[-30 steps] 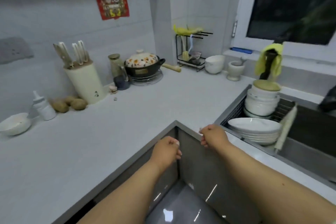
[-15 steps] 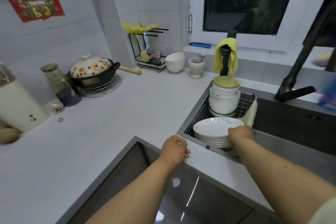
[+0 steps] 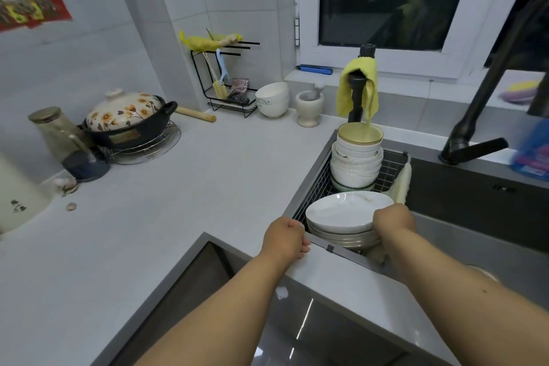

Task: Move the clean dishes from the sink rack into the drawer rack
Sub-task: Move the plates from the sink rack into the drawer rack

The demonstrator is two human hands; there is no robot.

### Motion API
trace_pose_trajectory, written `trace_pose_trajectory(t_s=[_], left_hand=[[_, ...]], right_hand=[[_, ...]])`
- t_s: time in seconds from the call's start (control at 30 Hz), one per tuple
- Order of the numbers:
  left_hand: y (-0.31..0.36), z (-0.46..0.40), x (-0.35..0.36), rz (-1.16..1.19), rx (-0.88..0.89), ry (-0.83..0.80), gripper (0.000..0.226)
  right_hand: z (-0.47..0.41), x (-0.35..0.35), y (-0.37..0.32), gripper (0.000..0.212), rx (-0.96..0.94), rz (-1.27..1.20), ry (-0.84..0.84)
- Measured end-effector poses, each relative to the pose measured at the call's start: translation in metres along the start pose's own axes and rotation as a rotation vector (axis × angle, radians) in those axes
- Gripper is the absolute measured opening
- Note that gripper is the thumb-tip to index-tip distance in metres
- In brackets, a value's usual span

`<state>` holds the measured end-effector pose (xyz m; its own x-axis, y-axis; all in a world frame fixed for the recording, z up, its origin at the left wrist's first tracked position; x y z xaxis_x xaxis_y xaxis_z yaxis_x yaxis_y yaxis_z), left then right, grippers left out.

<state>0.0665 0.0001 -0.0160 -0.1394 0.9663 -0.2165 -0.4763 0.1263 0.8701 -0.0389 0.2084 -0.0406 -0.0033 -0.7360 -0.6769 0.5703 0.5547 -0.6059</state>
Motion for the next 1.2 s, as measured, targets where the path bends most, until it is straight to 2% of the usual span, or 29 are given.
trace_pose_trajectory(t_s=[0.17,0.3,0.37,0.47,0.6,0.73,0.83,1.0,1.2], left_hand=[[0.010,-0.002,0.001,0.097,-0.049,0.074,0.018],[0.017,0.000,0.000,0.175,-0.107,0.081,0.029],[0.018,0.005,-0.005,0.248,-0.132,0.071,0.034],[0.017,0.016,-0.019,0.361,-0.154,0.069,0.025],[0.000,0.031,-0.047,0.386,-0.165,0.155,0.020],[-0.031,0.049,-0.083,0.381,-0.126,0.262,0.024],[-0.050,0.083,-0.110,0.531,-0.096,0.303,0.019],[-0.093,0.138,-0.164,0.558,-0.077,0.482,0.027],[-0.140,0.228,-0.215,0.570,-0.115,0.696,0.028]], right_hand=[[0.016,-0.019,0.003,0.028,-0.070,-0.067,0.035],[0.039,-0.031,0.003,0.024,-0.186,-0.150,0.030],[0.055,-0.035,-0.004,0.022,-0.278,-0.194,0.003],[0.083,-0.037,-0.021,0.026,-0.409,-0.244,-0.083],[0.126,-0.032,-0.044,0.028,-0.583,-0.263,-0.124],[0.170,-0.019,-0.059,0.020,-0.710,-0.271,-0.181],[0.195,0.007,-0.062,0.024,-0.679,-0.309,-0.373],[0.261,0.059,-0.071,0.014,-0.550,-0.407,-0.827],[0.343,0.115,-0.074,0.011,-0.596,-0.363,-1.072]])
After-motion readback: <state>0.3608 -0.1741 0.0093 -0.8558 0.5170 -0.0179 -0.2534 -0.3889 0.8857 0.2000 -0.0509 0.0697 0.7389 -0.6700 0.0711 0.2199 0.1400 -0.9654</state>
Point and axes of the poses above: each hand's wrist, its own z-axis away from the middle knuckle, its own x-axis out of the palm, y = z × x, the point moved 3 cm from there along -z, towards the middle knuckle, and after that the axes turned 3 degrees about -y, right-handed, at the moved point
